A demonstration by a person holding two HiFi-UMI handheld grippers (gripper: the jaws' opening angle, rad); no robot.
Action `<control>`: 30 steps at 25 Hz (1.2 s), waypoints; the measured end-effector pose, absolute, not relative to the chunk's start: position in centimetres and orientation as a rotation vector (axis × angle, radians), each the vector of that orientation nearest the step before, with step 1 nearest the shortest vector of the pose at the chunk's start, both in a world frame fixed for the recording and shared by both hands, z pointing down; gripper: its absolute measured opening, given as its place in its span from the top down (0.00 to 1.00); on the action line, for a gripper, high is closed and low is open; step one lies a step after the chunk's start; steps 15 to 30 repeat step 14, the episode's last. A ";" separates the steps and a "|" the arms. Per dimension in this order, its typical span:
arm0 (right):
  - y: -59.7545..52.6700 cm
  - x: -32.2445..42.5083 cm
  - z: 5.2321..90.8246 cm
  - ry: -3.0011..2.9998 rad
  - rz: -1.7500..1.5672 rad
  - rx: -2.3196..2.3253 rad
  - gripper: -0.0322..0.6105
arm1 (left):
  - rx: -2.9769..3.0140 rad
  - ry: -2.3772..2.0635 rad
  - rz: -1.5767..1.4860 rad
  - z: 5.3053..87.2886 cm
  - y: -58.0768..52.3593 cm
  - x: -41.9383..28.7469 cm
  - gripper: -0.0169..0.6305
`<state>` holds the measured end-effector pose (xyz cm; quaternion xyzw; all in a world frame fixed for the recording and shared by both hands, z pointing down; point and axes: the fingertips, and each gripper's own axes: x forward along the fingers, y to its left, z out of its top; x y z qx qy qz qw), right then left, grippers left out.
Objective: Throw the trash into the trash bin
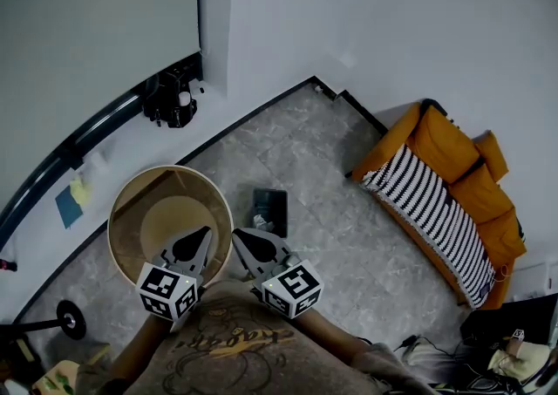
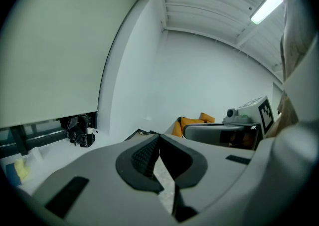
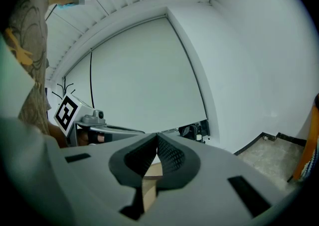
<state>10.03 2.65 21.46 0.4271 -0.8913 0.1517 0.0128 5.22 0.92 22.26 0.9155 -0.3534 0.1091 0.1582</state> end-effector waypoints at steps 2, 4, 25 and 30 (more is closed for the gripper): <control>2.7 10.1 21.4 -2.782 0.474 1.333 0.92 | 2.616 -1.012 0.311 22.3 1.0 5.3 0.94; 2.7 10.2 21.4 -2.785 0.474 1.335 0.92 | 2.612 -1.011 0.309 22.4 1.0 5.3 0.94; 2.8 10.1 21.5 -2.778 0.483 1.337 0.92 | 2.598 -1.010 0.306 22.4 1.1 5.1 0.94; 2.8 10.1 21.5 -2.778 0.483 1.337 0.92 | 2.598 -1.010 0.306 22.4 1.1 5.1 0.94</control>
